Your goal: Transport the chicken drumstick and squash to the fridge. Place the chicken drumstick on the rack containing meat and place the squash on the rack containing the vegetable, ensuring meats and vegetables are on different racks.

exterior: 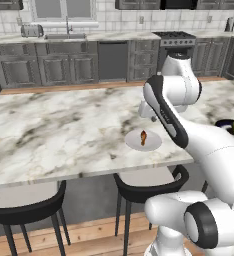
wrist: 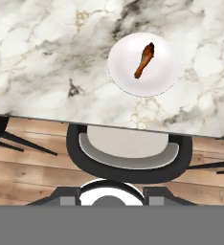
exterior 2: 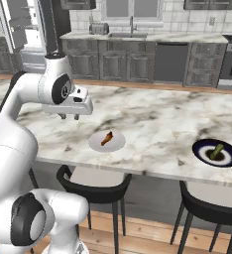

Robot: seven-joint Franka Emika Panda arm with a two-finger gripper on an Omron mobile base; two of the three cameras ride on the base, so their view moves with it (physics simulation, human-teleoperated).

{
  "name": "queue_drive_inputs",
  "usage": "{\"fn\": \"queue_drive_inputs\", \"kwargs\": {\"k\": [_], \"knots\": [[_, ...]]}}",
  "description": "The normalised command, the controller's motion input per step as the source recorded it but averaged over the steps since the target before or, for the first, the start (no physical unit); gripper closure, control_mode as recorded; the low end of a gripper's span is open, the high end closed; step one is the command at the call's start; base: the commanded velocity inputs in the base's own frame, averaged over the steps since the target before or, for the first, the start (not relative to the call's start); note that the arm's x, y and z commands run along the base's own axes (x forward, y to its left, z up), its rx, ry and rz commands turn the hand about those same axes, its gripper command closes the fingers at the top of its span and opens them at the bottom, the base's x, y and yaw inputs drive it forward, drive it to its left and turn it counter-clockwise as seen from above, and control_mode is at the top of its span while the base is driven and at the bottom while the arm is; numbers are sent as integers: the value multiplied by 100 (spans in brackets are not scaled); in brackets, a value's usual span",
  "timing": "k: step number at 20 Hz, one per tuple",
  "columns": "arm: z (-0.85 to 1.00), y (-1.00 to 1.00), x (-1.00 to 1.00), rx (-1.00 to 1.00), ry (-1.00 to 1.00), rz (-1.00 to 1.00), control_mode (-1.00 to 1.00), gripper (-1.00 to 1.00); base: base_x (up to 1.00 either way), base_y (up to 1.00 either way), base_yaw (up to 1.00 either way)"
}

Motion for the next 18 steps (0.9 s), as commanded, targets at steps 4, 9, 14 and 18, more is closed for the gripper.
{"fn": "queue_drive_inputs", "kwargs": {"k": [4,9,14,18], "knots": [[0,0,-41,0,0,0,-100,-100,0,0,0],[-3,0,-50,0,-1,-1,-100,-100,0,0,0],[-30,0,-5,0,6,0,-100,-100,0,0,0],[-21,-2,20,0,2,-1,-100,-100,0,0,0]]}}
